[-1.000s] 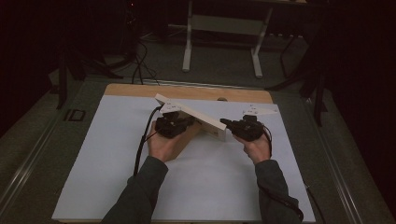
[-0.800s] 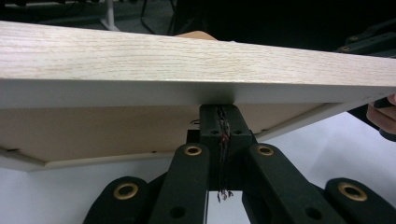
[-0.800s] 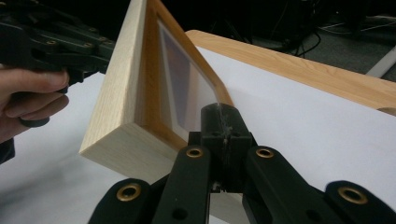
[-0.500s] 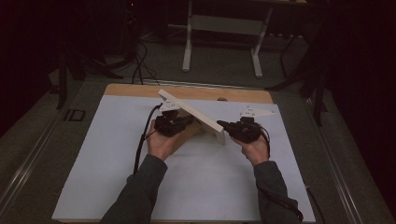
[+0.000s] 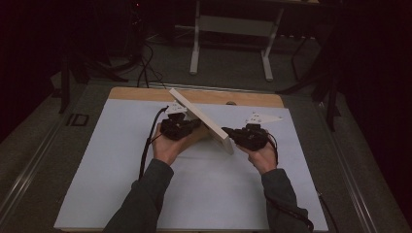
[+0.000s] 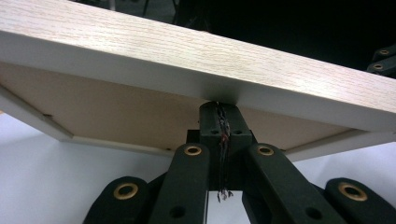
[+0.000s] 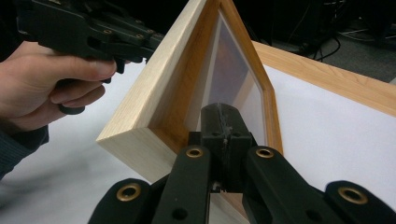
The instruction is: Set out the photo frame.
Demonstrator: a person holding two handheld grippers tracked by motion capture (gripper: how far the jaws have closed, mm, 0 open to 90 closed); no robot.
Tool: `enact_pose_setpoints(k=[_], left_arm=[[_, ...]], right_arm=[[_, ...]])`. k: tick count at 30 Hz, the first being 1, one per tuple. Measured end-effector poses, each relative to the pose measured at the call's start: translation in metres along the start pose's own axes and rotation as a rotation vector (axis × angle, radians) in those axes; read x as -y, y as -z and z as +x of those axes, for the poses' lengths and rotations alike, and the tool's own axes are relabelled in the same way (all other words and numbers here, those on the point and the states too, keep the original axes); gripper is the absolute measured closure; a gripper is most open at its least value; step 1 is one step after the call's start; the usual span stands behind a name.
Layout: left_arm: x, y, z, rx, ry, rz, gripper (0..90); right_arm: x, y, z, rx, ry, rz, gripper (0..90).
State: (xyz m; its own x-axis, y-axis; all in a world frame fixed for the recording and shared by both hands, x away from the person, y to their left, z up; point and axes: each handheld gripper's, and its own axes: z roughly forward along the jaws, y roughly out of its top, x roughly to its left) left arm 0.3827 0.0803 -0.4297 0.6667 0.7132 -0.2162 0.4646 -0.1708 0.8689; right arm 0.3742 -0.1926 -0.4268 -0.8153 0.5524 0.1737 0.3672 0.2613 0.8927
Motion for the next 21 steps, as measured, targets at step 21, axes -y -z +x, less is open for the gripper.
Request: enact_pose_setpoints(k=[21], left_arm=[[-0.0011,-0.0012,0.0027,-0.006,-0.006,0.006,90.0]], right_arm=[[0.0001,-0.0024,0.0081,-0.029,0.018,0.003,89.7]])
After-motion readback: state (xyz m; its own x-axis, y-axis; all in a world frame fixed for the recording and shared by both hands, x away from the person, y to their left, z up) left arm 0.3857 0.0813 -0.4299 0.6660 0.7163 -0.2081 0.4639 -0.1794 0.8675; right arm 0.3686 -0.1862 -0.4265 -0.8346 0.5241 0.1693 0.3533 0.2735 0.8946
